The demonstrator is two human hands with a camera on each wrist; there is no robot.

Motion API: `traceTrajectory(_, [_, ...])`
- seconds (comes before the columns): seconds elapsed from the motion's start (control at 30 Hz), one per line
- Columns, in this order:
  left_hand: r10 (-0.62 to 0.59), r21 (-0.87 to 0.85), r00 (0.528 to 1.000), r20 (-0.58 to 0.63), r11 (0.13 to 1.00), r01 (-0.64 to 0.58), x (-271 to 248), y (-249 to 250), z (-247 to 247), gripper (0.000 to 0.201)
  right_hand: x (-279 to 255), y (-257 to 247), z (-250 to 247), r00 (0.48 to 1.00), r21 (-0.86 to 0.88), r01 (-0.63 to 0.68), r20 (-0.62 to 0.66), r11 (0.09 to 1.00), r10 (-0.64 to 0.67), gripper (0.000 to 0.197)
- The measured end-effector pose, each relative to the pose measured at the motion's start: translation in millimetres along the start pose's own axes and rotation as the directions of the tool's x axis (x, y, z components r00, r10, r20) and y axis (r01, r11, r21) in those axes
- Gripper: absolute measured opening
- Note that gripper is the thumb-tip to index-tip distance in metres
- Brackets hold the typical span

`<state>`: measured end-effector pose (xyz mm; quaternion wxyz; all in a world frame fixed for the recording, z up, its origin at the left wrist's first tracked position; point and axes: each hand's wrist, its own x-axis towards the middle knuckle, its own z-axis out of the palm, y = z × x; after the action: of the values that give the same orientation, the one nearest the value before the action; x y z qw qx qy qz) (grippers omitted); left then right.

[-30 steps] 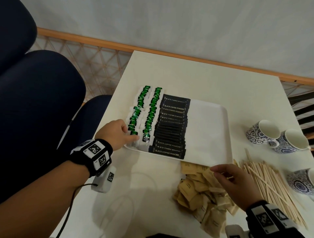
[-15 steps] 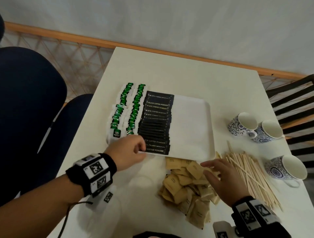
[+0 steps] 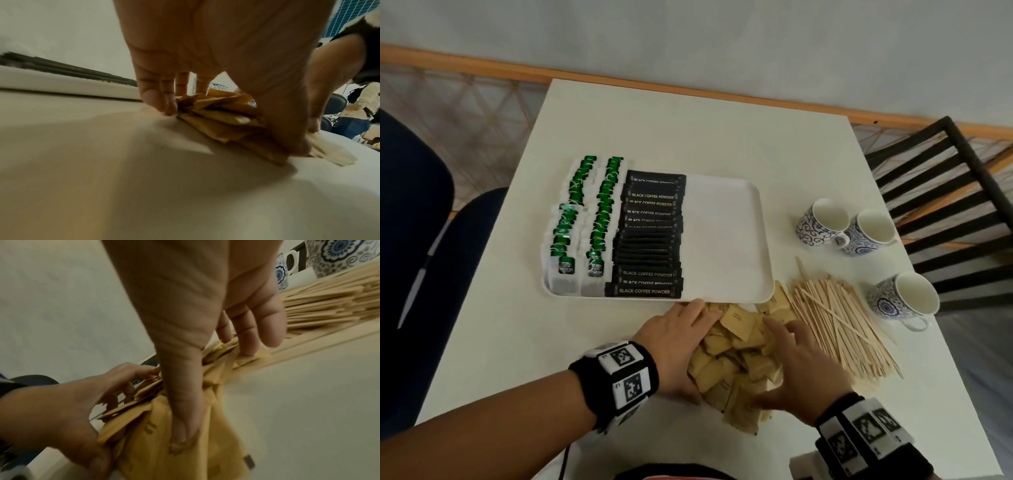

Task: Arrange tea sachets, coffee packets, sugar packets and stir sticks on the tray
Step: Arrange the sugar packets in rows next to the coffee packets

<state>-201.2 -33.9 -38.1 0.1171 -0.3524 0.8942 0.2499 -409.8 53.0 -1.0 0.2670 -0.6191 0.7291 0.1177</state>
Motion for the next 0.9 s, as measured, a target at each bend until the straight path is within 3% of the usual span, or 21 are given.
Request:
traceTrajectory(0.2, [-0.011,-0.051,1.000,0.004,0.999,0.012,-11,-9,-2,0.117,10,-18,8,0.997,0.180,0.073,0.002,0.981,-0.075,0.100])
traceTrajectory(0.5, [-0.128,-0.112,0.992,-0.021,0.986,0.125,-52,-54,-4,0.122,21,-58,21,0.970,0.254,0.237,-0.003,0.938,-0.244,0.100])
traceTrajectory(0.57, [-0.137,-0.114,0.990,-0.014,0.984,0.135,-56,-55,-7,0.123,21,-46,13,0.983,0.300,0.182,-0.021,0.936,-0.185,0.091])
traceTrajectory(0.7, [-0.163,-0.097,0.987,-0.003,0.982,0.162,-59,-52,-11,0.124,28,1,-2,0.968,0.245,0.063,-0.251,0.968,0.000,0.045])
traceTrajectory(0.8, [-0.187,-0.079,0.982,0.003,0.979,0.187,-59,-47,-15,0.123,38,21,-7,0.963,0.143,-0.063,-0.252,0.988,0.098,0.046])
traceTrajectory(0.9, [-0.179,-0.033,0.984,0.006,0.983,0.179,-57,-42,-21,0.125,43,22,-5,0.975,0.022,-0.084,-0.206,0.996,0.087,0.048])
